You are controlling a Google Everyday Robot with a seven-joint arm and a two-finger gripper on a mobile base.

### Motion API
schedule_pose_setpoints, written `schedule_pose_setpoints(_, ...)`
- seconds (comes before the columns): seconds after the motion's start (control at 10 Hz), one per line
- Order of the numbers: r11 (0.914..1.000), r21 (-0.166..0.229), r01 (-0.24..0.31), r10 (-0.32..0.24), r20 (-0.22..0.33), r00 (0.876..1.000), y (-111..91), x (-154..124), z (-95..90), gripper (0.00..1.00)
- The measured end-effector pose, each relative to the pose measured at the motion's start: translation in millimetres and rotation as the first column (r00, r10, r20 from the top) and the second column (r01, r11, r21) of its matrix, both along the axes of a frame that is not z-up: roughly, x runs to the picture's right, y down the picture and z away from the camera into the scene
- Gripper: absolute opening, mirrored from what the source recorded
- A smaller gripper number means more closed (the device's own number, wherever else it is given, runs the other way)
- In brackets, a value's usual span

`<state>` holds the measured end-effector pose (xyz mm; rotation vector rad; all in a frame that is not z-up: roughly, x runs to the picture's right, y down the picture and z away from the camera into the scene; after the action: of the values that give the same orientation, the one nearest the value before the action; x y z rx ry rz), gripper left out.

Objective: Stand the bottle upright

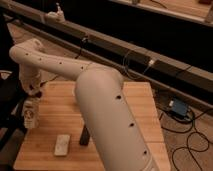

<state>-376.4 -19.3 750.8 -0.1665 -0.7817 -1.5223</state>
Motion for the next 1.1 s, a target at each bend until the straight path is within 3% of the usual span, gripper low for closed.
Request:
schedule_pose_setpoints(0.8,0.9999,0.012,0.001,0.0,-0.004,1.0,-3.8,0.5,-2.7,0.0)
schedule_pose_setpoints(1.1,0.9992,0.041,-0.001,0.006,-0.116,0.993,-18.1,45.4,20.3,0.0)
